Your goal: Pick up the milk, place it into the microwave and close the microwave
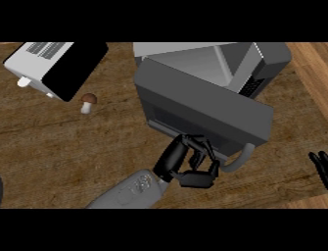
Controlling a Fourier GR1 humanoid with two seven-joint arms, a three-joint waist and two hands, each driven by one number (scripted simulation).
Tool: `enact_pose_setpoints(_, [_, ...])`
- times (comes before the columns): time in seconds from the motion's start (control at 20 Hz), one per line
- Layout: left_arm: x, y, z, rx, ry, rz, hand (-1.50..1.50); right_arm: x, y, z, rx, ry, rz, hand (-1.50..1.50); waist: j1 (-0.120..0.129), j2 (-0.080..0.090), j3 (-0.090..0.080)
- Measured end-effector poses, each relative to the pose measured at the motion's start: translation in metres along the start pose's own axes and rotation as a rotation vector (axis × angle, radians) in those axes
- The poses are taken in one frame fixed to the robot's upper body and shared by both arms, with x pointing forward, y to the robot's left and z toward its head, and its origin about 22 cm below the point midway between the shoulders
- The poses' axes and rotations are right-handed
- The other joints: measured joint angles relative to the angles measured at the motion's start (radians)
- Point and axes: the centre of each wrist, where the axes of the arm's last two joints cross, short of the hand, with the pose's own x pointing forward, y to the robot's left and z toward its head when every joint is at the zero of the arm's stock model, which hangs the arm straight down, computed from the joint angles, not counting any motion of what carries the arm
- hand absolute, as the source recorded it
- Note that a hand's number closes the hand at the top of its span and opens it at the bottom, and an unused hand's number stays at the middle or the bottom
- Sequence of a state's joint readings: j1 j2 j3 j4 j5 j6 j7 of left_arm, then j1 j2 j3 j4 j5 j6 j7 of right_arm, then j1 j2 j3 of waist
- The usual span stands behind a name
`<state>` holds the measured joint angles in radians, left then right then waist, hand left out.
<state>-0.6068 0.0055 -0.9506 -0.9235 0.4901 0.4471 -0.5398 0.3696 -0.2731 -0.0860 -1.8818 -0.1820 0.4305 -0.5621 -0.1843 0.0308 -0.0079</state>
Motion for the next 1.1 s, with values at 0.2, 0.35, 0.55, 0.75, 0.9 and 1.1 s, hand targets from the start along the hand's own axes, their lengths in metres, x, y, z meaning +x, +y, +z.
enact_pose_setpoints(0.2, [0.009,0.003,-0.013,0.105,-0.003,0.008,1.50,0.011,-0.008,-0.008,0.025,-0.013,0.028,-1.50,-0.017,0.004,0.000])
enact_pose_setpoints(0.35, [0.012,0.005,-0.021,0.161,0.013,0.006,-1.50,0.017,-0.013,-0.015,0.030,-0.031,0.038,-1.50,-0.035,0.009,0.001])
enact_pose_setpoints(0.55, [0.018,0.009,-0.033,0.216,0.038,0.001,-1.50,0.028,-0.024,-0.027,0.048,-0.057,0.091,-1.50,-0.056,0.017,0.001])
enact_pose_setpoints(0.75, [0.022,0.015,-0.045,0.280,0.065,0.004,-1.50,0.053,-0.047,-0.043,0.067,-0.101,0.302,1.50,-0.080,0.022,0.000])
enact_pose_setpoints(0.9, [0.028,0.019,-0.052,0.333,0.066,0.025,-1.50,0.066,-0.056,-0.053,0.075,-0.125,0.408,1.50,-0.089,0.028,-0.001])
enact_pose_setpoints(1.1, [0.033,0.023,-0.060,0.386,0.063,0.051,-1.50,0.077,-0.063,-0.063,0.086,-0.149,0.491,1.50,-0.095,0.037,0.000])
